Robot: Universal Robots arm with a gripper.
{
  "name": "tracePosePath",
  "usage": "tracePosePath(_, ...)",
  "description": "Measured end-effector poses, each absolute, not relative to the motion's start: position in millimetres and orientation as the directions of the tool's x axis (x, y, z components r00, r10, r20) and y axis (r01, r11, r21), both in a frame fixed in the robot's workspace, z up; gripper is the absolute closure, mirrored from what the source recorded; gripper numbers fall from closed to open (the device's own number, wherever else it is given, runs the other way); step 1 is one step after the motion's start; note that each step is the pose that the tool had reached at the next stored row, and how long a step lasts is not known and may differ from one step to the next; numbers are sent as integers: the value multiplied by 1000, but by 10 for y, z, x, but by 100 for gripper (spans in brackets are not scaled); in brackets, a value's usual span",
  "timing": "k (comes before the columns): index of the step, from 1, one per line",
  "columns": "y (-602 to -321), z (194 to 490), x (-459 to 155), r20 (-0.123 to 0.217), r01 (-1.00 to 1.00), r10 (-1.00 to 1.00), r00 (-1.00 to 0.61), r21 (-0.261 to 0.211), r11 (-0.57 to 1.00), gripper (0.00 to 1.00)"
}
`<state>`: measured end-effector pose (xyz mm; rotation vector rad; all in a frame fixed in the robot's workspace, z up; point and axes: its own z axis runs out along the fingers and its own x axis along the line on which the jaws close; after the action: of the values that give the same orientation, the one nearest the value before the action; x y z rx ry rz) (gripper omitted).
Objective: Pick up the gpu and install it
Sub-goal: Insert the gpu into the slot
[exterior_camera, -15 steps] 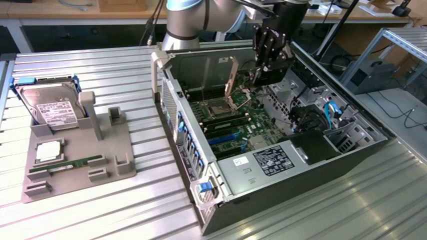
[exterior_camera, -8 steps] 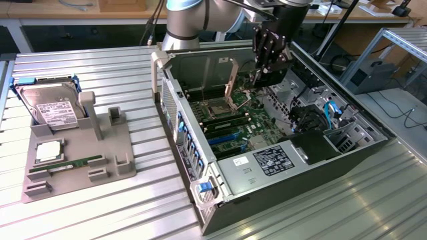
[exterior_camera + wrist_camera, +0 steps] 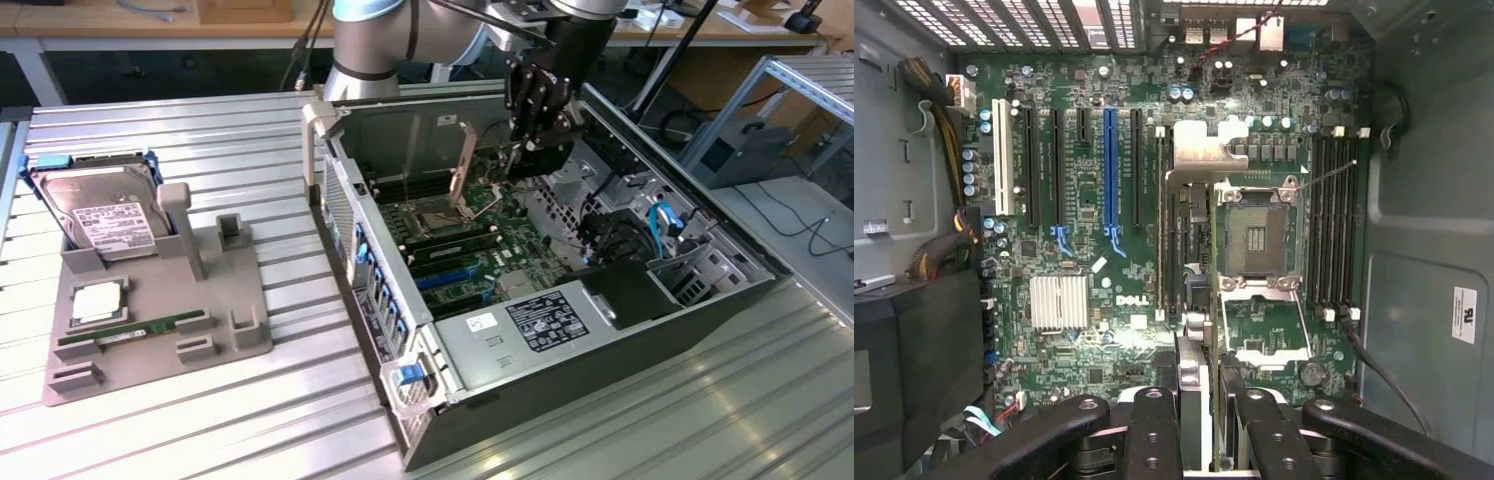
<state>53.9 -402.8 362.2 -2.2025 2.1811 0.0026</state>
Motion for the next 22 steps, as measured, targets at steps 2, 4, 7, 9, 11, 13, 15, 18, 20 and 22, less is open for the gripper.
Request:
tracePosePath(2, -4033, 3607, 539, -31, -1000, -999, 11, -29, -10, 73)
tracePosePath(4, -4037, 3596, 539, -31, -1000, -999, 12, -29, -11, 73)
tracePosePath(7, -4042, 3580, 539, -31, -1000, -999, 13, -29, -12, 73)
tracePosePath(9, -4044, 3574, 539, -31, -1000, -999, 14, -29, -13, 73)
tracePosePath(11, -4046, 3566, 539, -31, -999, -999, 14, -29, -14, 73)
tracePosePath(13, -4049, 3556, 539, -31, -999, -999, 15, -29, -14, 73)
tracePosePath(15, -4052, 3545, 539, -31, -999, -999, 16, -29, -15, 73)
tracePosePath(18, -4057, 3530, 539, -31, -999, -999, 17, -29, -16, 73)
tracePosePath(20, -4060, 3523, 539, -31, -999, -999, 18, -29, -17, 73)
tracePosePath(22, -4062, 3514, 539, -31, -999, -999, 19, -29, -18, 73)
